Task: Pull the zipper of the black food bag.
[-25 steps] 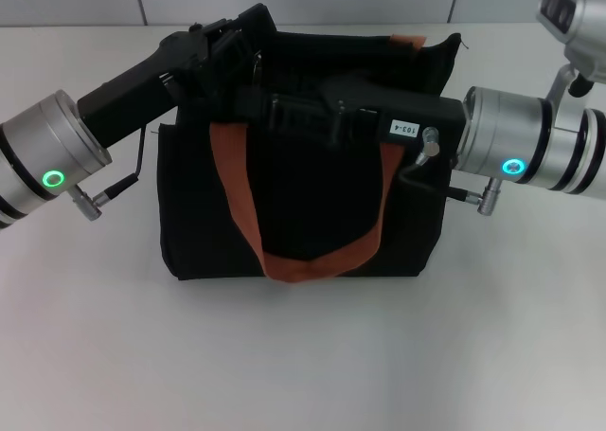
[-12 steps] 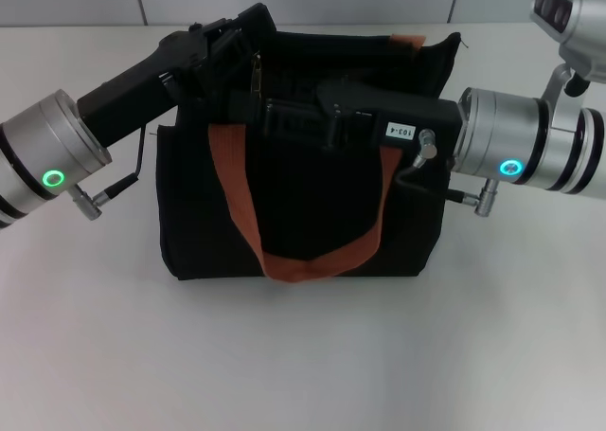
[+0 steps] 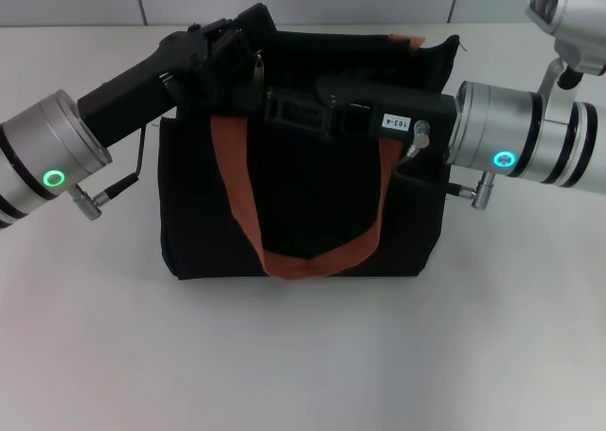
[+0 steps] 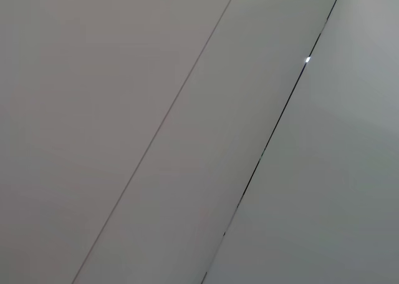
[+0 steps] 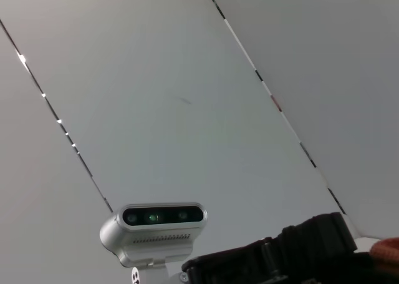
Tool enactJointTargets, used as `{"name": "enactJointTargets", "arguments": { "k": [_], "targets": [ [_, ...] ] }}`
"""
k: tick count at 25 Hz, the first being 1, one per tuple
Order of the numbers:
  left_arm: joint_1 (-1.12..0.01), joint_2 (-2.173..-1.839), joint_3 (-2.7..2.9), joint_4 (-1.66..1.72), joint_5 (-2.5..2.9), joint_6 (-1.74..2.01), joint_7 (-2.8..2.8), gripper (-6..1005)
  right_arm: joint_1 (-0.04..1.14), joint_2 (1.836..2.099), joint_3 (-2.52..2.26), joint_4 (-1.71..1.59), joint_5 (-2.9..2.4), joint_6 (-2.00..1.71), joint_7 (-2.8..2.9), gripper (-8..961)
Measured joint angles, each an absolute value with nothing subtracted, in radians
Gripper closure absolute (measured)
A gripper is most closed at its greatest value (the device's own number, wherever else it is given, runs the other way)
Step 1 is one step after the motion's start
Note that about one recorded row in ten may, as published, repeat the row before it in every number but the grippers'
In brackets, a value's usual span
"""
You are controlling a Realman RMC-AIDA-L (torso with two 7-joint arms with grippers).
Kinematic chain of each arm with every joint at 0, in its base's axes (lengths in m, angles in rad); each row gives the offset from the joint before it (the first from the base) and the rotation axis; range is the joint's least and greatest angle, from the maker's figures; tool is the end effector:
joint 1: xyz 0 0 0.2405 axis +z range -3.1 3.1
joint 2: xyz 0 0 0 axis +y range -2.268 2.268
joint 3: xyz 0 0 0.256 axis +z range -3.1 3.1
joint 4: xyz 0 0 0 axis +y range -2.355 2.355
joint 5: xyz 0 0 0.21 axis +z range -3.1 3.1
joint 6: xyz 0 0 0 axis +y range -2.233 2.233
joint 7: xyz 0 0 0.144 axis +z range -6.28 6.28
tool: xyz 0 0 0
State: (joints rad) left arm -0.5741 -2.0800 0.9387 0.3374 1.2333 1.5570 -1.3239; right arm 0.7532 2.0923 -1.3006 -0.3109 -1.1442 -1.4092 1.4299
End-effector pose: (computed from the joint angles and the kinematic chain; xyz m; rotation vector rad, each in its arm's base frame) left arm -0.2117 0.3432 -0.0104 -2.3481 -0.7938 -1.4717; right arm 0.1505 0.3566 -0.0673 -2.7136 0.8476 1.2780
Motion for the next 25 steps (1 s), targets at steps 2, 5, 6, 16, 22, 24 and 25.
{"name": "enactJointTargets", "arguments": {
  "k": [2, 5, 6, 16, 22, 24, 25],
  "targets": [
    [-0.574, -2.080, 0.939, 0.337, 1.233, 1.557, -1.324, 967, 0.754, 2.092, -1.302, -0.317, -1.144, -1.410, 1.430, 423],
    [-0.573, -2.080, 0.939, 0.337, 1.233, 1.557, -1.324, 967, 0.754, 2.092, -1.302, -0.319, -1.145, -1.411, 1.433, 560],
    [-0.572, -2.080, 0.939, 0.337, 1.232, 1.557, -1.324, 967, 0.754, 2.092, -1.302, -0.319, -1.146, -1.411, 1.435, 605],
    [-0.570, -2.080, 0.939, 0.337, 1.231, 1.557, -1.324, 967, 0.744, 2.092, -1.302, -0.313, -1.145, -1.413, 1.437, 848],
    [-0.571, -2.080, 0.939, 0.337, 1.231, 1.557, -1.324, 967, 0.742, 2.092, -1.302, -0.313, -1.146, -1.412, 1.450, 931],
    [-0.571, -2.080, 0.939, 0.337, 1.231, 1.557, -1.324, 967, 0.742, 2.091, -1.302, -0.315, -1.147, -1.410, 1.458, 955],
    [-0.571, -2.080, 0.939, 0.337, 1.231, 1.557, -1.324, 967, 0.742, 2.089, -1.302, -0.318, -1.148, -1.408, 1.470, 955]
  ]
}}
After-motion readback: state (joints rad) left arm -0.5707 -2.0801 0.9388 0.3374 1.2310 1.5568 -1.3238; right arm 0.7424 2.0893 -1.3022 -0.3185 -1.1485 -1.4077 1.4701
